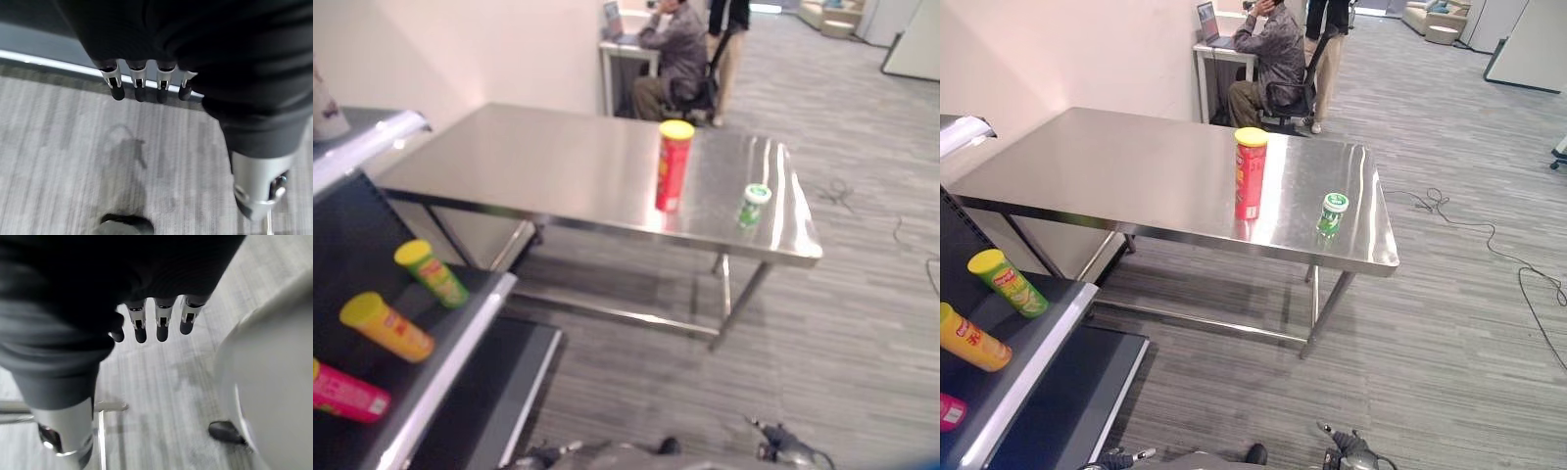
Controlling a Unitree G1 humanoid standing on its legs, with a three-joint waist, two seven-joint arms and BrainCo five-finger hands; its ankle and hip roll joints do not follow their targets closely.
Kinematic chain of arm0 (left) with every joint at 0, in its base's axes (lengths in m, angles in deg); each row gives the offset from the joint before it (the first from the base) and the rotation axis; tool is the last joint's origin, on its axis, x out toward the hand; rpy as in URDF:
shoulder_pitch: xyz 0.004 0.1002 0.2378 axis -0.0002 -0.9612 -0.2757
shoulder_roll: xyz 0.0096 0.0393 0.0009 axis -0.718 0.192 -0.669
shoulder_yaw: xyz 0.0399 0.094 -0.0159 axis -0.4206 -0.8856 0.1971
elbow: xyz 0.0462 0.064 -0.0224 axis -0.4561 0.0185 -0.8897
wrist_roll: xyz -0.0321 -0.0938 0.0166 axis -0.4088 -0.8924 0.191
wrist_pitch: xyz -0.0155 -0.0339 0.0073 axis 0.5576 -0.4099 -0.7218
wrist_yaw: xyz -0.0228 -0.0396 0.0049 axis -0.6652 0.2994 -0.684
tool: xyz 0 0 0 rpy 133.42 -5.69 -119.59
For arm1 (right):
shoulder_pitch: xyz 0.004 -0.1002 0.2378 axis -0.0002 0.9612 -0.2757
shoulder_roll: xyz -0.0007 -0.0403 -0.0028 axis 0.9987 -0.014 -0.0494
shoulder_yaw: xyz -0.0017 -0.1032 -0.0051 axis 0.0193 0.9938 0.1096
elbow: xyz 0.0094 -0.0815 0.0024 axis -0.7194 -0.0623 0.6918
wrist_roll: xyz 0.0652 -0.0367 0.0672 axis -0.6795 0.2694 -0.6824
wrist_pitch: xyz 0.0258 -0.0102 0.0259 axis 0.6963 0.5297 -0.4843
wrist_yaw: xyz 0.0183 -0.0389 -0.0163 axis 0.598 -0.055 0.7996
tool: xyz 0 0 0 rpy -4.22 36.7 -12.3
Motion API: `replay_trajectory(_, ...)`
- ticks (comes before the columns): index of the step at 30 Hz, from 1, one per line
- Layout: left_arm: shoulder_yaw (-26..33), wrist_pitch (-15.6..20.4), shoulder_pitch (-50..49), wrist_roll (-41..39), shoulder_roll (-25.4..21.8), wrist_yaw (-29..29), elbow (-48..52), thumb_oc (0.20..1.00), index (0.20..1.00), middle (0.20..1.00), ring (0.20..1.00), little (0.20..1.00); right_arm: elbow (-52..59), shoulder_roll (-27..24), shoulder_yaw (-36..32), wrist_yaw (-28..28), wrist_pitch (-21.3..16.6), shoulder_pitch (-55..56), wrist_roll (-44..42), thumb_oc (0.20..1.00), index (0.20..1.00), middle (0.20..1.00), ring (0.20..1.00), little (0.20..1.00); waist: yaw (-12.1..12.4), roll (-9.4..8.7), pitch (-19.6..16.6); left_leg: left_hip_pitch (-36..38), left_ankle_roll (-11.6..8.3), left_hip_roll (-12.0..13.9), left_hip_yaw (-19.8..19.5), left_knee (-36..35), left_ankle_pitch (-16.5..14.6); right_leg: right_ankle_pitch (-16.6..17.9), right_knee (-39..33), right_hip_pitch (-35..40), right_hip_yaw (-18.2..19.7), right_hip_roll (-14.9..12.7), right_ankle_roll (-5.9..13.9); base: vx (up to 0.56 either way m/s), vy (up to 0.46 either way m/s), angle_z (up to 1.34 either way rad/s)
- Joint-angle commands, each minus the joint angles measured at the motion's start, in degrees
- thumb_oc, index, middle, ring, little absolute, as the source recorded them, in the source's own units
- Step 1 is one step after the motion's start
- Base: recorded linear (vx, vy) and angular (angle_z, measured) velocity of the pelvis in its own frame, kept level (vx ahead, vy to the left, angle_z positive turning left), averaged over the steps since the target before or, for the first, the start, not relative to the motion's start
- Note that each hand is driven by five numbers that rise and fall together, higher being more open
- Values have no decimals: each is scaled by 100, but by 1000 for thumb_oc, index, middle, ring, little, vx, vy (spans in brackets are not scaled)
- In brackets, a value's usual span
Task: Put the goods on the table back onto the shelves and tidy them up.
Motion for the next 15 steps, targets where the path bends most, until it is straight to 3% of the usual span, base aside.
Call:
replay_trajectory(1,-140,70,-22,67,-34,68,-133,1000,1000,1000,1000,1000,-177,138,-213,-93,6,-14,-81,1000,1000,1000,1000,1000,44,83,85,444,702,463,-416,-715,527,485,-1887,-159,-113,-37,452,137,-118,40)
replay_trajectory(3,-200,78,-4,86,35,67,-148,1000,1000,1000,1000,1000,-272,119,-285,-136,27,-53,-150,1000,1000,1000,1000,1000,-32,16,130,573,663,458,-464,-715,406,710,-2900,-159,35,52,580,149,-125,-5)
replay_trajectory(7,-190,66,-27,44,126,50,-213,1000,1000,1000,1000,1000,-457,137,-346,-113,64,-48,-279,1000,1000,1000,1000,1000,-75,-106,149,719,637,450,-518,-715,265,1001,-3547,-164,323,194,689,114,-102,12)
replay_trajectory(8,-47,35,-91,-47,188,-7,-296,1000,1000,1000,1000,1000,-602,131,-426,-81,118,32,-305,1000,1000,1000,1000,1000,-49,-217,63,764,608,467,-553,-715,198,1042,-3892,95,535,255,675,179,-161,43)
replay_trajectory(15,249,-9,-319,15,181,-30,-400,1000,1000,1000,1000,1000,-440,-21,-323,-27,58,186,-39,1000,1000,1000,1000,1000,57,-264,-236,836,434,747,-567,-715,149,964,-4157,476,449,439,531,121,-118,20)
